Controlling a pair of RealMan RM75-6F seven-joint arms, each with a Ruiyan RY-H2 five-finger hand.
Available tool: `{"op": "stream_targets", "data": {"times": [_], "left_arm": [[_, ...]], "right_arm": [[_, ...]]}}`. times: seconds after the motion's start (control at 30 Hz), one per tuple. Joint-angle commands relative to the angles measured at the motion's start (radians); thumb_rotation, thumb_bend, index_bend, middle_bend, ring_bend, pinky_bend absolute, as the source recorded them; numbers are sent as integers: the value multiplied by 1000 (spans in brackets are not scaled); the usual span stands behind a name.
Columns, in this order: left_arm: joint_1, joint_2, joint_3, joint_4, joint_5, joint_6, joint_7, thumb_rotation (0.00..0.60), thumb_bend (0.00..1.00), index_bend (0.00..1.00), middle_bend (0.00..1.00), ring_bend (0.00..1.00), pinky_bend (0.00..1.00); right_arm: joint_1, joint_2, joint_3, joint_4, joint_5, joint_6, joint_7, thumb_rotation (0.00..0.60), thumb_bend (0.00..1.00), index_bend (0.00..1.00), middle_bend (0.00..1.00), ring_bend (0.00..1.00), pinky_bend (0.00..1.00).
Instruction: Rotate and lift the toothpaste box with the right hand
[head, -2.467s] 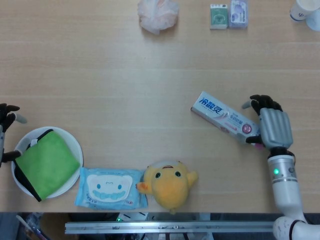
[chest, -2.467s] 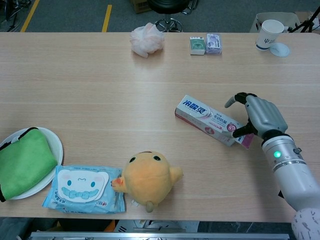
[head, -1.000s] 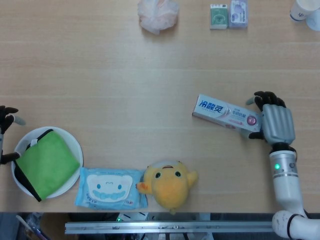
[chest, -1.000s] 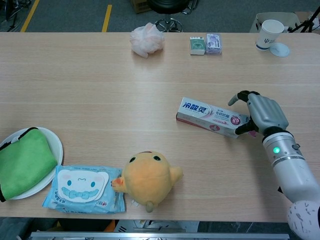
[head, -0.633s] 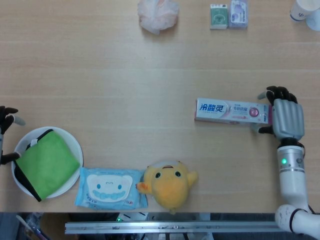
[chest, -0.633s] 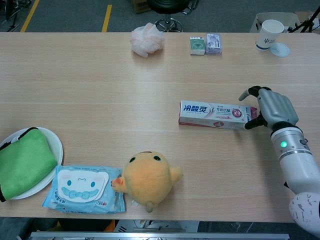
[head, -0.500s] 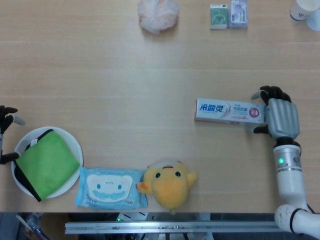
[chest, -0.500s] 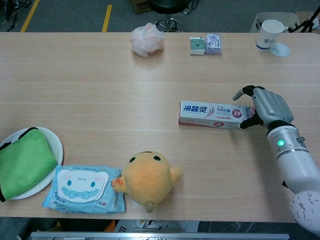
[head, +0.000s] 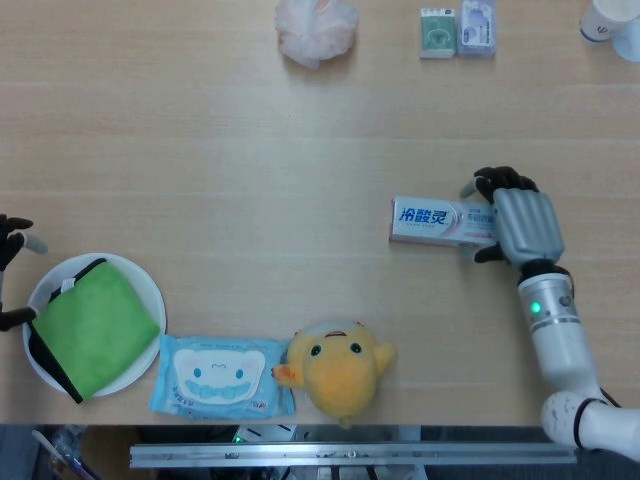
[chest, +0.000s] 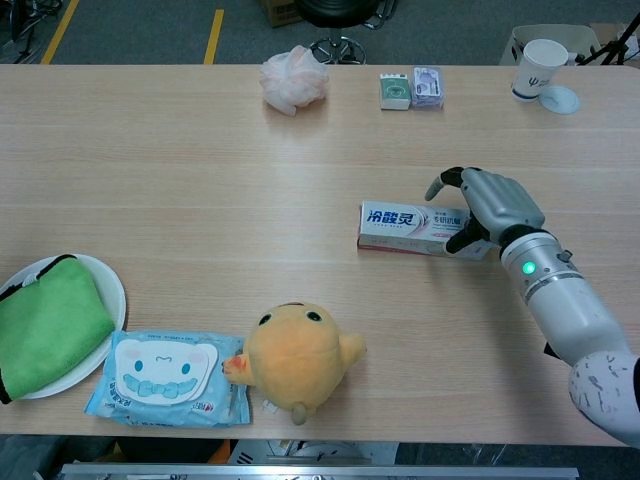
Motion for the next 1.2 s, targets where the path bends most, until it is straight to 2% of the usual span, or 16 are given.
{"op": "stream_targets", "data": {"times": [0.03, 0.4, 0.57, 0.7, 0.87, 1.0, 1.2], "left_arm": [[-1, 1, -1, 0, -1, -2, -2, 600, 261, 400, 252, 168, 409], [8, -1, 3, 10, -4, 0, -14, 600, 261, 400, 252, 167, 409], [10, -3, 3, 15, -3, 2, -19, 600, 261, 400, 252, 167, 409], [10, -4, 2, 16, -2, 4, -19, 600, 261, 400, 252, 167, 409], [9, -3, 1, 14, -1, 3, -17, 600, 261, 400, 252, 168, 409], [9, -4, 0, 14, 0, 4, -17, 600, 261, 400, 252, 168, 409], [11, -4, 2, 17, 0, 3, -18, 600, 261, 400, 252, 168, 409]], "right_arm": [[18, -19, 3, 29, 14, -16, -2, 600, 0, 344, 220, 134, 205], [51, -62, -5, 93, 34, -38, 6, 600, 0, 344, 221, 134, 219], [55, -70, -9, 103, 29, -31, 14, 600, 0, 344, 281, 172, 344], [55, -75, -11, 111, 20, -22, 27, 600, 23, 344, 371, 280, 476], [54, -82, -15, 126, 14, -11, 35, 600, 110, 344, 497, 430, 640], [53, -82, -16, 129, 21, -11, 33, 600, 146, 354, 532, 468, 689], [49, -79, -19, 130, 21, -9, 45, 600, 181, 365, 538, 476, 695]]}}
